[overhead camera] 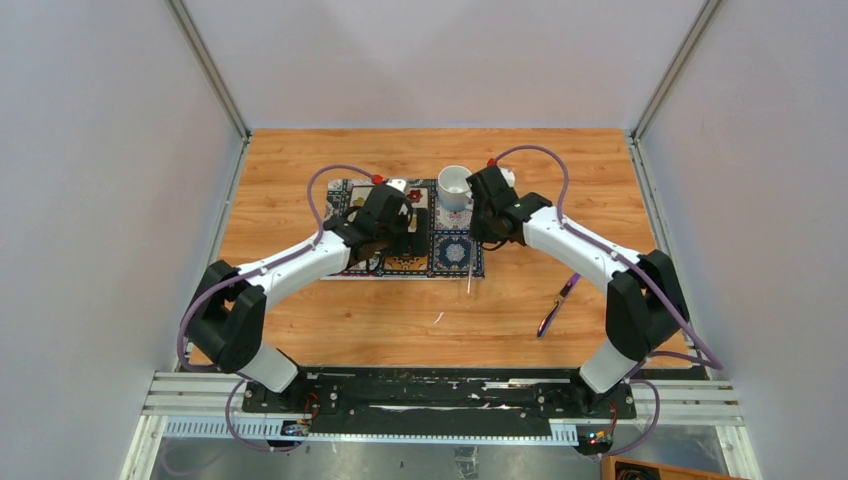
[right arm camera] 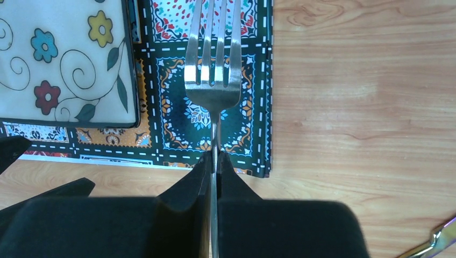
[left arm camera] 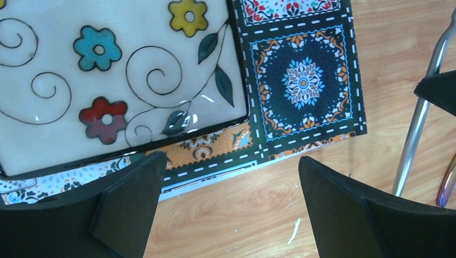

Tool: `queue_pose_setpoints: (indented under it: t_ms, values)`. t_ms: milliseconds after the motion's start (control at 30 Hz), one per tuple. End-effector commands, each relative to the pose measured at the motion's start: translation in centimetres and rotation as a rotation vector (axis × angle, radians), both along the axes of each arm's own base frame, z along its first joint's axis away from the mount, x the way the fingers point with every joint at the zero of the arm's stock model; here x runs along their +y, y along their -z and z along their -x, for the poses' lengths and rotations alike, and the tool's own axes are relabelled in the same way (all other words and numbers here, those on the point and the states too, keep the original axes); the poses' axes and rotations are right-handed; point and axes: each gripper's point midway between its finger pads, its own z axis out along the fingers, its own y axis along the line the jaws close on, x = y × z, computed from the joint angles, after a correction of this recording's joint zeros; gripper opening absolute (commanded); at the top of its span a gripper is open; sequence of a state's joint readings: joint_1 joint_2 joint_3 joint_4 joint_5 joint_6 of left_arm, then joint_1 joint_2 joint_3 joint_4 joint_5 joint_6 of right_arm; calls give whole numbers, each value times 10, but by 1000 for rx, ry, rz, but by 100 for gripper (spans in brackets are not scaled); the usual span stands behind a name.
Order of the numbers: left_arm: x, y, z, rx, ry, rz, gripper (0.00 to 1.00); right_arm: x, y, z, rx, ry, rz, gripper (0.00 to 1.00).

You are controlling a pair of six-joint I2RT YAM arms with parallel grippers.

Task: Set the dinner table for one person
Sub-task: Place the spoon on the napkin.

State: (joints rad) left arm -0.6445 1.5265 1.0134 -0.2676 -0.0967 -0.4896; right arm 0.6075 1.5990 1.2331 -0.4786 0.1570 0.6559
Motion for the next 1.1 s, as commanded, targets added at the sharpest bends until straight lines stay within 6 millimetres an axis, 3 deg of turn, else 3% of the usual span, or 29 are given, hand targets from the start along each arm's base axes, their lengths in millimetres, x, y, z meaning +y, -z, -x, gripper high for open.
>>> queue_pose_setpoints:
  t_ms: [0,733,1067]
  values:
    - [8,-7,-2,-17,-12,32,100,18,-4,-2,-9,-48,1,0]
    - [27,18,-9,26,-65,20,100,78,7,-16,-5,-169,14,0]
    - [18,28,-11,46,-58,53,100,96,26,-25,23,-210,21,0]
